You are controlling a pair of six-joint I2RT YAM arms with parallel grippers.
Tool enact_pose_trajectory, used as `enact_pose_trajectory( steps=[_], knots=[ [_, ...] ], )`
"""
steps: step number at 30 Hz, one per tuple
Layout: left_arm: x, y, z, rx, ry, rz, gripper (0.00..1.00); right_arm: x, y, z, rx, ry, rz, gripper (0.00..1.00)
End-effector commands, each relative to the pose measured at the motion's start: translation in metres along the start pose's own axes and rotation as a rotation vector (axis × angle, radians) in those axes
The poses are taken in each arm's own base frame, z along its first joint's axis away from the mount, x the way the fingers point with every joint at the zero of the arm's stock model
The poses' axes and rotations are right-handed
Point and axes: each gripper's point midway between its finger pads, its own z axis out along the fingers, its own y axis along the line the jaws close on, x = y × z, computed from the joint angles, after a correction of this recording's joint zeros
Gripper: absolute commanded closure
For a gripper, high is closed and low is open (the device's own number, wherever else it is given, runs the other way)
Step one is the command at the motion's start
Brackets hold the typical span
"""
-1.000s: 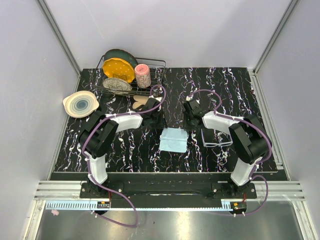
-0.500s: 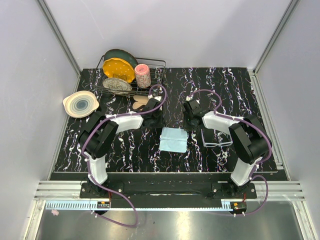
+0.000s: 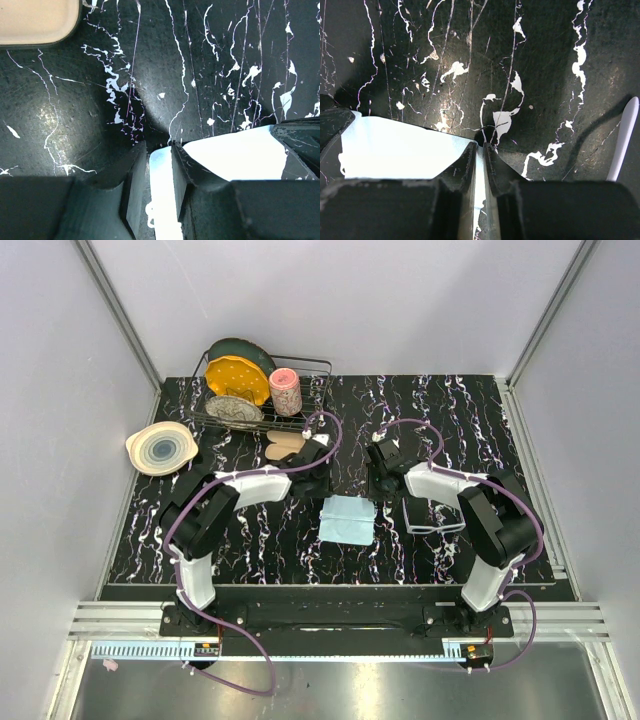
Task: Organize the sunglasses
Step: Pick up the corner of the glasses cleaning cloth from the center of the board.
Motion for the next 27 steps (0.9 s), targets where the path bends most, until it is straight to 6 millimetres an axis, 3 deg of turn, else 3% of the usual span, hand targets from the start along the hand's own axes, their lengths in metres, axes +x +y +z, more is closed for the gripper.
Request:
enact_pose_trajectory(
  steps=[1, 9, 20, 27],
  knots=[
    [0.055, 0.035, 0.007, -0.164, 0.159, 0.092, 0.69, 0.023, -0.011, 0.009, 0.024, 0.067, -0.007, 0.85],
    [0.058, 0.031, 0.005, -0.191, 0.157, 0.133, 0.73, 0.024, -0.011, 0.009, 0.024, 0.065, -0.003, 0.85],
    [0.064, 0.015, 0.005, -0.097, 0.171, 0.123, 0.75, 0.025, -0.011, 0.008, 0.021, 0.063, 0.002, 0.87],
    [0.067, 0.012, 0.006, -0.077, 0.184, 0.137, 0.84, 0.028, -0.013, 0.007, 0.027, 0.065, 0.000, 0.89]
  ],
)
